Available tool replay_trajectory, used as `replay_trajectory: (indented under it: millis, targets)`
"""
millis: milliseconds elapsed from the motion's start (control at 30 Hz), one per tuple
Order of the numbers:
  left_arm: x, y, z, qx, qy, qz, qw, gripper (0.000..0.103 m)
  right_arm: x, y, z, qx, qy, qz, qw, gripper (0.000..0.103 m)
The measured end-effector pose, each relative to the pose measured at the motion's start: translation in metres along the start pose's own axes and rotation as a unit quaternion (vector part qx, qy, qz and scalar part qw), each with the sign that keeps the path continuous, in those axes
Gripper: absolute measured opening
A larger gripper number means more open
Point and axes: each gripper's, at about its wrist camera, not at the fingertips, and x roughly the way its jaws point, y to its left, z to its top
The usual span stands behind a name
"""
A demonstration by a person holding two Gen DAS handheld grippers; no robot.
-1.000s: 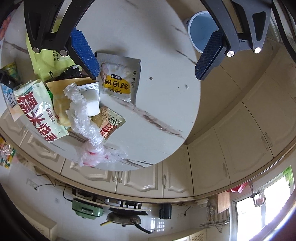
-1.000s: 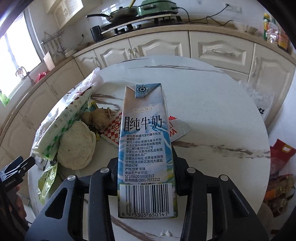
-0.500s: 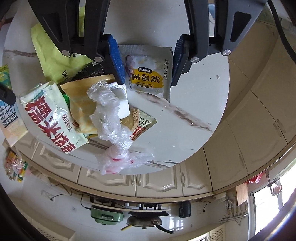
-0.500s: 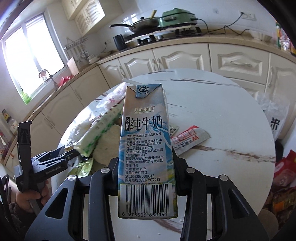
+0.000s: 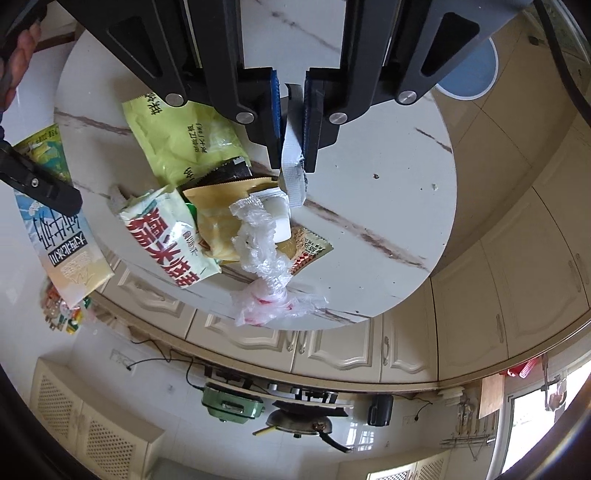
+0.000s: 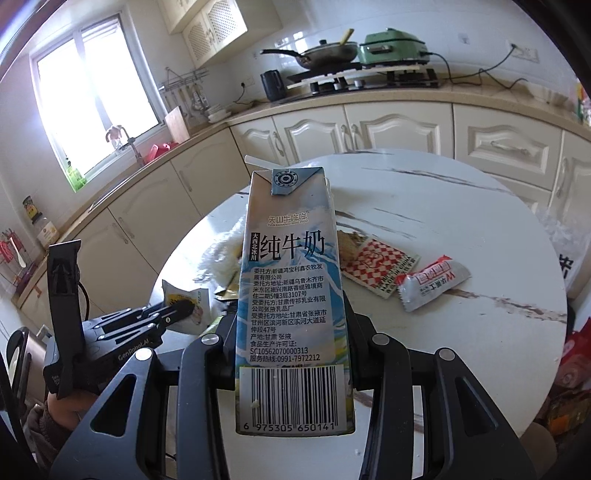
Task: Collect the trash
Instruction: 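Lift the milk carton with the right gripper while the left gripper pinches a small wrapper, then carry both items over the blue bin and open both grippers to drop them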
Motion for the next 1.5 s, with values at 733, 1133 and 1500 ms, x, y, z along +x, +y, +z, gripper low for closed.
replay_trajectory:
  millis: [733,1133,1500]
  targets:
    - [-0.176,0.192,-0.121,-0.118,-0.039,0.163,0.9788,0.002,0.1,0.266,-0.066,-0.174,0.086,0.178,0.965,0.038]
    - [-0.089,0.332,-0.2,-0.204,0.091,0.179,0.9581,0.002,0.312,0.325,-0.182,-0.194,0.266,0.165,0.93,0.038]
    - [-0.024,0.401,-0.199,-0.242,0.129,0.19,0.9426,0.017,0.404,0.326,-0.207,-0.152,0.303,0.172,0.925,0.062]
